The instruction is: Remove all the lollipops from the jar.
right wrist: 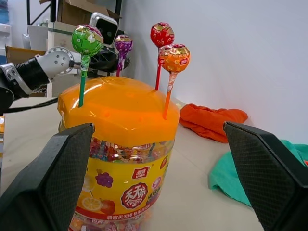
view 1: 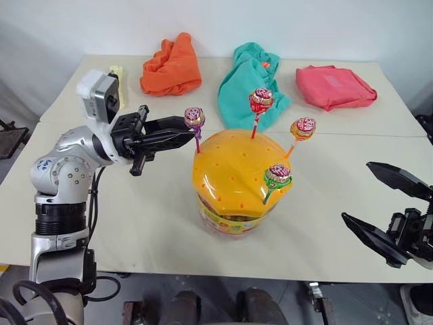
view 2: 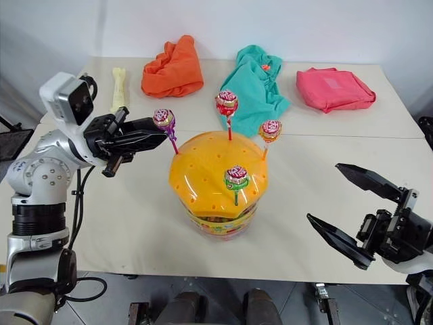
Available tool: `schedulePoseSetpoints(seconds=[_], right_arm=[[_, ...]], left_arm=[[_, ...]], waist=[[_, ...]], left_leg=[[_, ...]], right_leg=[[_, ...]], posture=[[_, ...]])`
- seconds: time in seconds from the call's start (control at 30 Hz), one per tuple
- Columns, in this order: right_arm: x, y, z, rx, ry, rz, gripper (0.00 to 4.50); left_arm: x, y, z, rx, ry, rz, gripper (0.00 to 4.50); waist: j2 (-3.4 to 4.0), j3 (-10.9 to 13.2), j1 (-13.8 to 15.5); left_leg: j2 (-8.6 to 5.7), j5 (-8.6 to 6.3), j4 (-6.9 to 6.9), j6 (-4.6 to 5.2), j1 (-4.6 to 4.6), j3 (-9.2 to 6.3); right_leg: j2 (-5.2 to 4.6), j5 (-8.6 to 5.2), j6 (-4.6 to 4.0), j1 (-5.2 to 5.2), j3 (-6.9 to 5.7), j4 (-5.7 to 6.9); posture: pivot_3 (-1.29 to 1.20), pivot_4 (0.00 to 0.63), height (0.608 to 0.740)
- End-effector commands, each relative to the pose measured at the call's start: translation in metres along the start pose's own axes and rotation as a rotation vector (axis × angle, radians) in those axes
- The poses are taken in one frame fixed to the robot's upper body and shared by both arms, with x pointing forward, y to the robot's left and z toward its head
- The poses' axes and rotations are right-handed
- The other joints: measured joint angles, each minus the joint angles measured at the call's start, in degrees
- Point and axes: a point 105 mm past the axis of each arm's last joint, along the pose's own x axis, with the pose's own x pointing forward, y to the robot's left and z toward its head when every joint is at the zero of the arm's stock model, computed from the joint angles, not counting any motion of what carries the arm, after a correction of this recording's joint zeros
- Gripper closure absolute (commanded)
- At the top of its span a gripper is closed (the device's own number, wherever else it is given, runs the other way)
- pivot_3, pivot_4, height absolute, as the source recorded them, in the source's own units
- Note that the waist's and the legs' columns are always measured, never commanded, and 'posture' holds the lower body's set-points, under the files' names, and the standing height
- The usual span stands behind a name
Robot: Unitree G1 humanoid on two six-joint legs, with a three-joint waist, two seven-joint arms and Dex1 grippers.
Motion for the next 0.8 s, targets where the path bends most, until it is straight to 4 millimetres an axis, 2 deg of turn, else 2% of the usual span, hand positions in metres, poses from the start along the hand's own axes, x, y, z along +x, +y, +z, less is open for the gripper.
schedulePoseSetpoints(seconds=[0.03, 0.2, 0.33, 0.43, 0.47, 0.53, 0.57, 0.6, 0.67, 0.8], right_arm=[[0.001, -0.001, 0.002, -0.01, -0.013, -0.001, 0.0], [0.004, -0.002, 0.001, -0.008, -0.021, 0.002, 0.0], [0.006, -0.001, -0.001, 0.002, -0.026, 0.007, 0.0], [0.007, -0.002, -0.003, 0.006, -0.03, 0.01, 0.0], [0.008, -0.003, -0.003, 0.008, -0.034, 0.016, 0.0], [0.011, -0.004, -0.004, 0.005, -0.042, 0.034, 0.0], [0.012, -0.005, -0.004, 0.0, -0.043, 0.045, 0.0], [0.012, -0.005, -0.006, -0.007, -0.029, 0.069, 0.0], [0.012, -0.005, -0.01, -0.013, -0.004, 0.114, 0.0], [0.008, -0.005, -0.018, 0.011, 0.052, 0.173, 0.0]], left_arm=[[0.012, -0.004, 0.009, 0.07, 0.006, -0.028, 4.47], [0.012, -0.004, 0.014, 0.071, -0.033, -0.019, 4.47], [-0.003, 0.008, 0.045, 0.037, -0.237, 0.089, 4.47], [-0.025, 0.017, 0.067, 0.019, -0.368, 0.199, 4.47], [-0.043, 0.022, 0.07, 0.001, -0.396, 0.283, 4.47], [-0.078, 0.028, 0.062, -0.041, -0.354, 0.463, 4.47], [-0.095, 0.029, 0.052, -0.07, -0.285, 0.558, 4.47], [-0.118, 0.028, 0.029, -0.134, -0.128, 0.692, 4.47], [-0.162, 0.013, -0.009, -0.294, 0.109, 0.899, 4.47], [-0.217, -0.024, -0.044, -0.47, 0.287, 1.148, 4.47]], waist=[[0.0, 0.0, 0.0], [0.0, 0.0, 0.1], [-0.02, 0.0, 0.1], [-0.02, 0.0, -0.1], [-0.02, 0.0, -0.2], [-0.02, 0.0, -0.7], [-0.02, 0.0, -1.2], [-0.02, 0.0, -1.9], [0.05, 0.0, -2.3], [-0.03, 0.1, -1.4]], left_leg=[[-0.01, 0.0, 0.0, 0.0, 0.0, 0.0], [-0.01, 0.01, 0.01, 0.01, 0.0, -0.01], [-0.02, 0.01, 0.02, 0.02, -0.02, -0.02], [-0.01, 0.01, 0.03, 0.02, -0.01, -0.03], [-0.01, 0.01, 0.02, 0.02, -0.01, -0.02], [0.0, 0.01, -0.01, 0.02, 0.04, 0.0], [0.0, 0.01, -0.03, 0.02, 0.07, 0.0], [0.0, 0.01, -0.08, 0.02, 0.12, -0.01], [-0.02, 0.01, -0.27, 0.02, 0.27, -0.03], [-0.16, 0.0, -0.21, 0.02, 0.03, -0.36]], right_leg=[[0.0, 0.01, 0.02, 0.0, 0.01, -0.01], [0.0, 0.01, 0.02, 0.0, 0.0, 0.0], [-0.01, 0.02, 0.03, 0.0, 0.0, 0.0], [0.0, 0.02, 0.03, -0.01, 0.0, 0.02], [0.0, 0.02, 0.03, -0.02, 0.01, 0.02], [0.04, 0.02, 0.03, -0.05, 0.07, 0.08], [0.08, 0.01, 0.03, -0.07, 0.13, 0.17], [0.08, 0.01, 0.03, -0.09, 0.13, 0.31], [0.14, 0.01, 0.01, -0.18, 0.31, 0.44], [-0.05, 0.01, 0.01, -0.43, 0.26, 0.35]], posture=[[0.0, 0.15, 0.74], [0.0, 0.15, 0.74], [0.0, 0.15, 0.74], [0.0, 0.15, 0.74], [0.0, 0.15, 0.74], [0.0, 0.15, 0.74], [0.0, 0.15, 0.74], [0.0, 0.15, 0.74], [0.0, 0.15, 0.74], [0.0, 0.15, 0.74]])
